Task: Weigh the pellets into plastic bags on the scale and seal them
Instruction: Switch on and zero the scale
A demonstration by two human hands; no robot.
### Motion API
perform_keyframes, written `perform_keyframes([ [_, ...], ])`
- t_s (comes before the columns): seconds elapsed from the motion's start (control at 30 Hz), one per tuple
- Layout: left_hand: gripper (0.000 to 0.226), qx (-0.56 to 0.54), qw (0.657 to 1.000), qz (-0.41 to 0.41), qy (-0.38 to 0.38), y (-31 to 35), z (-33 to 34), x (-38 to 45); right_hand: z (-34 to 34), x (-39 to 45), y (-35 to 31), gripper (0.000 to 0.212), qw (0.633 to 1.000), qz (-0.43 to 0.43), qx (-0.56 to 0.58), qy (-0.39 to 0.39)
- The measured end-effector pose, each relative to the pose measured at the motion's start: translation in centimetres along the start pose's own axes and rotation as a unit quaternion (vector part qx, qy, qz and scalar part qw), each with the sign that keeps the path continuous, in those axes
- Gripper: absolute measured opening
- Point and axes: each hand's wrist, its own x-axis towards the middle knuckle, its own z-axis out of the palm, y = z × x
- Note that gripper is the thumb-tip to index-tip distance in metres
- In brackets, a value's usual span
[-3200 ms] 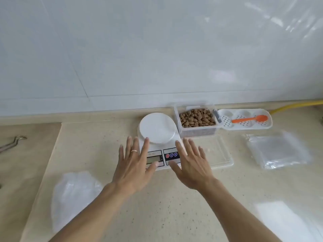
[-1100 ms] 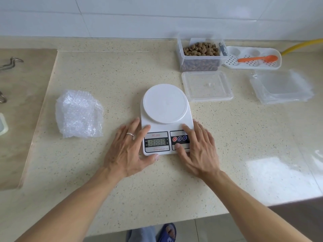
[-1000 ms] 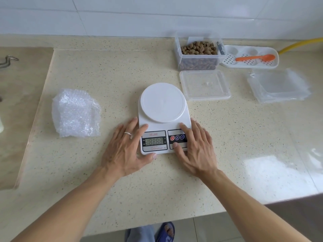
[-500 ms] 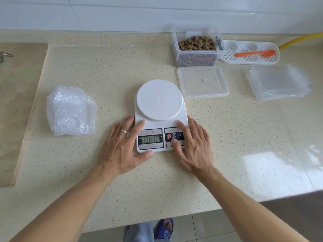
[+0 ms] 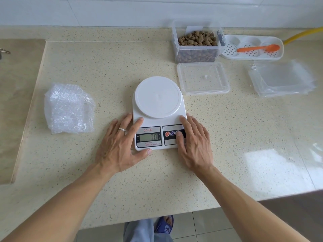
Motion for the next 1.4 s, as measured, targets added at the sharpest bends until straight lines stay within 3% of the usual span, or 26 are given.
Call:
perform_keyframes([
  [0.57,0.098,0.000,1.000,-0.002,0.007,-0.1,0.2,0.1,0.3,0.4,0.1,0.047,0.997,0.022,0.060,0.044],
  [0.87,0.098,-0.005,1.000,0.002,0.013,-0.2,0.2,0.1,0.4,0.2,-0.1,0.046,0.999,0.019,0.031,0.036],
  [1.07,0.097,-0.002,1.000,0.004,-0.005,-0.1,-0.2,0.1,0.1,0.0,-0.6,0.050,1.000,0.021,0.002,0.004],
  [1.23,0.094,-0.010,1.000,0.002,-0.010,0.6,-1.1,0.1,-2.1,0.2,-1.1,0.066,0.995,0.023,-0.040,-0.093],
  [1.4,0.070,-0.025,0.996,0.074,0.033,3.0,-4.5,3.6,-6.2,1.4,0.6,0.072,0.989,0.054,-0.095,-0.100],
])
